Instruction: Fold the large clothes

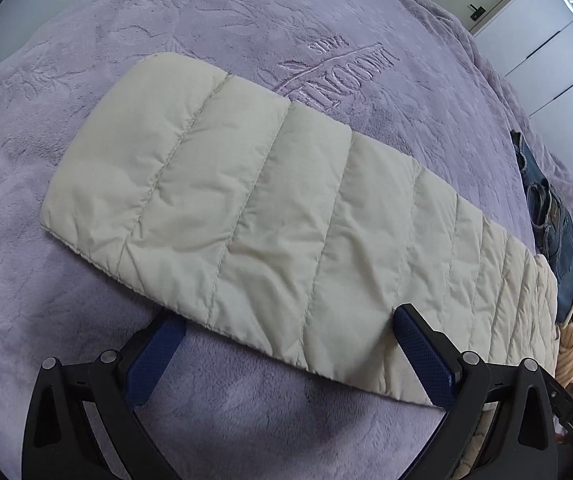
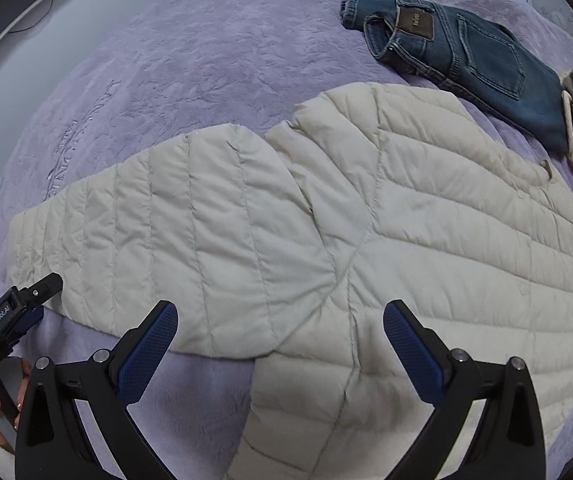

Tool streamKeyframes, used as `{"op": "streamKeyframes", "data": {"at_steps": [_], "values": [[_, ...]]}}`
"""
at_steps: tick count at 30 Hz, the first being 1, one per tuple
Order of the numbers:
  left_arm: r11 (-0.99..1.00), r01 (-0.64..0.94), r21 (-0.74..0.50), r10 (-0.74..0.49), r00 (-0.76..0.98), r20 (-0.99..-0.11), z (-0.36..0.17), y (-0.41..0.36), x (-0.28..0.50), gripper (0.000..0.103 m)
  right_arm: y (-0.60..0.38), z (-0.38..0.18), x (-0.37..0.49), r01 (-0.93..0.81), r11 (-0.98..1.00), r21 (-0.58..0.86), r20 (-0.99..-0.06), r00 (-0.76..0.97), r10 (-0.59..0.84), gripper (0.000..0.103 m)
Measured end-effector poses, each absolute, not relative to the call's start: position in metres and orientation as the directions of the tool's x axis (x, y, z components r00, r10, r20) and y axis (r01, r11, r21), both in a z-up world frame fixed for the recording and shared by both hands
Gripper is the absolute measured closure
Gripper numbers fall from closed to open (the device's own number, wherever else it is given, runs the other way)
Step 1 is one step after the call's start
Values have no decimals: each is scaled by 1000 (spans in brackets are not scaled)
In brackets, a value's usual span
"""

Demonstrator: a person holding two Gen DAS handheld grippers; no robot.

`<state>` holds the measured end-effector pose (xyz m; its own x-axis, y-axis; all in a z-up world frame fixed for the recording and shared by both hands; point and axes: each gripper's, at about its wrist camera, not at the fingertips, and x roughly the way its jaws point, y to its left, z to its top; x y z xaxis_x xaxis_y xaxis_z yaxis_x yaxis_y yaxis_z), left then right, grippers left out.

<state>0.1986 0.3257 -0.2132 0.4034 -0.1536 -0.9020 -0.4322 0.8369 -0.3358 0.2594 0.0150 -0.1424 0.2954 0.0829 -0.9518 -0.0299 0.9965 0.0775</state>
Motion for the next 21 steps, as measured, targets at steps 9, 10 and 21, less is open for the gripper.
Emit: {"op": "streamKeyframes", "data": {"at_steps": [9, 10, 21], "values": [[836, -470, -284, -75, 414, -907, -212, 327, 220, 52, 11, -188, 270, 41, 981, 192, -948, 265, 175, 85], [842, -456, -289, -87, 414, -906, -211, 327, 224, 71, 9, -192, 271, 53, 977, 206, -947, 264, 185, 85], [894, -95, -437, -314, 562, -765, -117, 238, 244, 94, 3, -212, 283, 46, 951, 306, -918, 278, 282, 85]]}}
